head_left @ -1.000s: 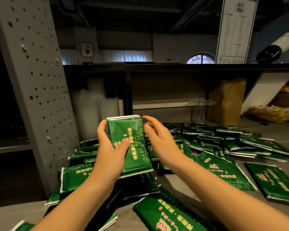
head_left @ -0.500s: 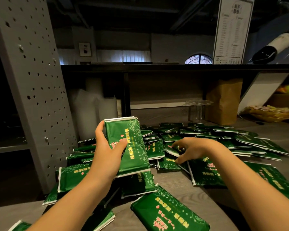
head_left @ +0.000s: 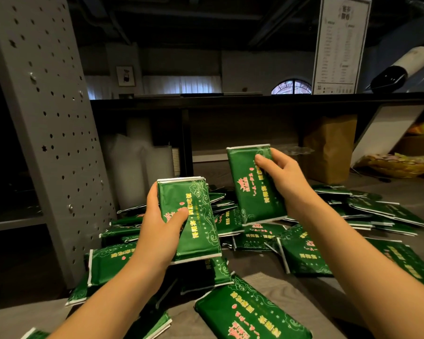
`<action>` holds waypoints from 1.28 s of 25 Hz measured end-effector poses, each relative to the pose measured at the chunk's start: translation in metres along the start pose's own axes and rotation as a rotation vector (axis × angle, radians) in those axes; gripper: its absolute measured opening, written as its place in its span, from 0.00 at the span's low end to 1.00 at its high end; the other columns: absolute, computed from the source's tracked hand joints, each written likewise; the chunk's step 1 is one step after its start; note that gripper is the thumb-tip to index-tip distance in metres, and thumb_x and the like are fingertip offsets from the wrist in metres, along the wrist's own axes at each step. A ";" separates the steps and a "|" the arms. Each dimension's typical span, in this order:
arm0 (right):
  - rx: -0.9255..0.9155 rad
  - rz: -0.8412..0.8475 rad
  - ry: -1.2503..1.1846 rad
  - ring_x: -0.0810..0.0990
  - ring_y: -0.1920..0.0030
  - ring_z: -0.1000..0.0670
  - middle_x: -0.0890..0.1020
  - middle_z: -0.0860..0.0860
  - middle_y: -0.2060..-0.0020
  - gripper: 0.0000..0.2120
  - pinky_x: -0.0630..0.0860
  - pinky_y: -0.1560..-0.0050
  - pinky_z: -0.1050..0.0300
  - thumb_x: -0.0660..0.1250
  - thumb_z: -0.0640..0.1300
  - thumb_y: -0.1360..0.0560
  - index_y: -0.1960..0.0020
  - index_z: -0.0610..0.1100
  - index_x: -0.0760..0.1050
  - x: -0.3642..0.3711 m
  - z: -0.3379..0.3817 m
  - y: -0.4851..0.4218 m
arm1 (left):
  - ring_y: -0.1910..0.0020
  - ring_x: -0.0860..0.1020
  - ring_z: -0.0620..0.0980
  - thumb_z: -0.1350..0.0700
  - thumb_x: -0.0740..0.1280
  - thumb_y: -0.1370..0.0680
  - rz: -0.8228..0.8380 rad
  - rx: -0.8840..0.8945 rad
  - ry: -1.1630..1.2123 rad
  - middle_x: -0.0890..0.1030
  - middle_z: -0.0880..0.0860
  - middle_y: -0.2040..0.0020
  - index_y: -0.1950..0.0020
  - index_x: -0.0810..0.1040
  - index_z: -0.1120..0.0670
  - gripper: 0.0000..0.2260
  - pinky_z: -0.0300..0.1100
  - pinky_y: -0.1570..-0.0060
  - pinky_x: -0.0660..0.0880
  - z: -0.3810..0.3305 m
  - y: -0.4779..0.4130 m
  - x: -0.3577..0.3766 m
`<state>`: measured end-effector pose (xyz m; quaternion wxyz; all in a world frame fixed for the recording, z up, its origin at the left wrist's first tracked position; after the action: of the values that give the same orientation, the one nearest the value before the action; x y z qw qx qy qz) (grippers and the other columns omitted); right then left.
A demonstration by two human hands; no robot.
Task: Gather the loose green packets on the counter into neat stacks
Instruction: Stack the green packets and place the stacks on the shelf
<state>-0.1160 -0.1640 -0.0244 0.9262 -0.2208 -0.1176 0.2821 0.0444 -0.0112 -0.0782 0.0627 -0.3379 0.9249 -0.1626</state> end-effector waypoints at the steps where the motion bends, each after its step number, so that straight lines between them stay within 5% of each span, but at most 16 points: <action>1: 0.052 0.032 -0.025 0.82 0.67 0.52 0.83 0.50 0.66 0.03 0.80 0.67 0.56 0.63 0.43 0.22 0.50 0.45 0.74 0.012 -0.005 0.003 | 0.50 0.80 0.48 0.64 0.61 0.21 0.008 -0.001 0.005 0.79 0.48 0.46 0.27 0.59 0.44 0.26 0.42 0.56 0.78 0.000 0.000 0.001; 5: 0.067 0.101 0.027 0.83 0.60 0.50 0.83 0.46 0.57 0.05 0.81 0.58 0.53 0.62 0.42 0.21 0.50 0.48 0.76 0.063 -0.026 0.020 | 0.50 0.80 0.47 0.61 0.58 0.19 0.017 -0.018 0.086 0.79 0.49 0.44 0.28 0.61 0.43 0.22 0.43 0.55 0.79 -0.001 0.003 0.006; 8: 0.008 0.045 0.157 0.75 0.43 0.55 0.72 0.50 0.40 0.14 0.74 0.41 0.59 0.62 0.46 0.21 0.36 0.53 0.71 0.079 -0.036 0.033 | 0.50 0.81 0.48 0.53 0.56 0.18 0.034 -0.039 0.175 0.79 0.50 0.43 0.27 0.58 0.40 0.20 0.45 0.57 0.79 -0.001 0.008 0.013; 10: 0.000 0.040 0.214 0.67 0.39 0.60 0.64 0.56 0.38 0.22 0.65 0.40 0.70 0.59 0.47 0.20 0.28 0.52 0.62 0.087 -0.037 0.042 | 0.51 0.81 0.44 0.54 0.60 0.20 0.046 -0.022 0.141 0.79 0.49 0.42 0.26 0.55 0.41 0.25 0.38 0.60 0.78 0.000 0.009 0.016; 14: 0.029 0.157 0.274 0.63 0.32 0.59 0.64 0.58 0.37 0.22 0.58 0.36 0.68 0.53 0.47 0.18 0.25 0.49 0.58 0.089 -0.034 0.033 | 0.59 0.82 0.39 0.61 0.63 0.22 0.034 0.003 0.056 0.78 0.45 0.47 0.26 0.54 0.43 0.30 0.32 0.67 0.77 0.001 0.007 0.013; 17: -0.041 0.275 0.778 0.72 0.36 0.53 0.74 0.52 0.35 0.18 0.69 0.35 0.55 0.55 0.48 0.19 0.30 0.48 0.67 0.059 -0.026 0.012 | 0.54 0.81 0.44 0.61 0.63 0.21 0.012 -0.010 0.073 0.77 0.47 0.43 0.26 0.54 0.42 0.29 0.37 0.65 0.78 -0.002 0.006 0.008; 20: 0.114 0.478 1.359 0.77 0.43 0.49 0.78 0.49 0.39 0.18 0.75 0.41 0.51 0.63 0.51 0.22 0.34 0.47 0.72 0.022 -0.047 0.008 | 0.53 0.80 0.46 0.61 0.62 0.21 -0.007 -0.019 0.087 0.77 0.46 0.45 0.25 0.53 0.42 0.29 0.38 0.64 0.77 -0.003 0.005 0.004; 23: 0.376 0.719 1.426 0.74 0.36 0.48 0.74 0.50 0.34 0.29 0.72 0.36 0.51 0.68 0.54 0.27 0.28 0.48 0.66 0.014 -0.067 0.026 | 0.53 0.80 0.47 0.61 0.62 0.21 -0.010 -0.033 0.071 0.77 0.46 0.47 0.25 0.53 0.42 0.30 0.39 0.64 0.76 -0.002 0.005 0.003; 27: 0.450 0.804 1.543 0.63 0.28 0.46 0.59 0.51 0.25 0.40 0.66 0.32 0.49 0.70 0.57 0.29 0.23 0.51 0.53 0.011 -0.086 0.031 | 0.53 0.80 0.48 0.61 0.62 0.21 -0.015 -0.036 0.072 0.77 0.45 0.48 0.26 0.53 0.42 0.29 0.42 0.61 0.77 -0.001 0.004 0.003; 29: 0.417 0.766 1.503 0.61 0.27 0.44 0.57 0.50 0.25 0.40 0.65 0.31 0.47 0.70 0.55 0.28 0.23 0.52 0.52 0.008 -0.094 0.026 | 0.54 0.80 0.48 0.61 0.63 0.21 -0.014 -0.035 0.073 0.77 0.44 0.50 0.25 0.53 0.42 0.30 0.45 0.58 0.77 -0.001 0.005 0.004; 32: 0.346 0.693 1.331 0.67 0.31 0.46 0.66 0.49 0.28 0.31 0.66 0.32 0.49 0.68 0.52 0.26 0.26 0.51 0.62 0.004 -0.094 0.017 | 0.55 0.81 0.48 0.61 0.63 0.21 -0.012 -0.037 0.083 0.78 0.44 0.51 0.26 0.54 0.42 0.30 0.46 0.58 0.77 -0.002 0.005 0.004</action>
<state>-0.0888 -0.1812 -0.1142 0.6820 -0.2204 0.5859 0.3782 0.0378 -0.0098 -0.0785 0.0171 -0.3377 0.9275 -0.1596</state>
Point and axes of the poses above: each hand's wrist, its own y-axis away from the middle knuckle, its own x-axis out of the palm, z = x × y, the point moved 9 cm from there along -y, towards the middle knuckle
